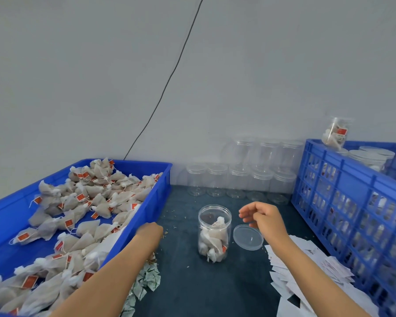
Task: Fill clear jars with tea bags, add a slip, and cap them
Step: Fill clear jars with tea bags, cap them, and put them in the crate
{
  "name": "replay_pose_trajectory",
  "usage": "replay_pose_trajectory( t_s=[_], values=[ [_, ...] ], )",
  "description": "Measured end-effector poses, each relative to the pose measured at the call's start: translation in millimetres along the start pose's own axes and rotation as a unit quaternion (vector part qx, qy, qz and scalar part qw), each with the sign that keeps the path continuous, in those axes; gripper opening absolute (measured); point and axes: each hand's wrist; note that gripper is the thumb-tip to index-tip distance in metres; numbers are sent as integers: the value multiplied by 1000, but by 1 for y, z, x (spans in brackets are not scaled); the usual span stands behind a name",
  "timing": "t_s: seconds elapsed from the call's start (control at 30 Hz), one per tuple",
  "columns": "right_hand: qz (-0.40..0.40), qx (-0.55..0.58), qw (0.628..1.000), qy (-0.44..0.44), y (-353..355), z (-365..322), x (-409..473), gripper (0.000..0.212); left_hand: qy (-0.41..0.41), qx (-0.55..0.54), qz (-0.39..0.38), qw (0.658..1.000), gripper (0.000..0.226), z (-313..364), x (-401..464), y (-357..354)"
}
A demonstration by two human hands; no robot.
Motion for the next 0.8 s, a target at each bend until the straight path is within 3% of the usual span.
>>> replay_pose_trajectory(
  t_s=[0.1,0.17,0.23,0.3,0.33,0.5,0.6,0.67,0.7,0.8],
  values=[
    [18,17,999,-23,20,12,-1,46,0,-72,46,996,22,4,-5,24],
    [34,21,998,-40,32,21,0,44,-25,-195,148,969,12,6,-11,49],
    [44,10,997,-62,42,31,3,43,-69,-363,264,891,16,13,-22,73],
    [56,-22,995,-86,50,44,5,42,-121,-461,305,825,21,27,-34,90],
    [58,-47,993,-97,53,51,5,42,-138,-466,298,822,20,36,-37,94],
    [9,-213,967,-137,65,82,-6,40,-135,-319,267,899,3,71,-28,88],
    [-46,-262,954,-140,71,92,-12,21,-142,-288,253,913,5,75,-20,76],
    [-100,-289,940,-152,73,93,-14,11,-161,-308,273,897,10,73,-16,69],
    [-127,-308,929,-164,73,93,-15,20,-168,-324,296,882,12,72,-15,67],
    [-159,-369,896,-189,69,88,-17,35,-173,-438,367,802,4,69,-12,60]
  ],
)
Point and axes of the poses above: each hand's wrist, its own x-axis towards the middle knuckle, its own y-axis out of the back of the hand, z = x × y, and after that the axes turned 7 degrees about -z, right-handed
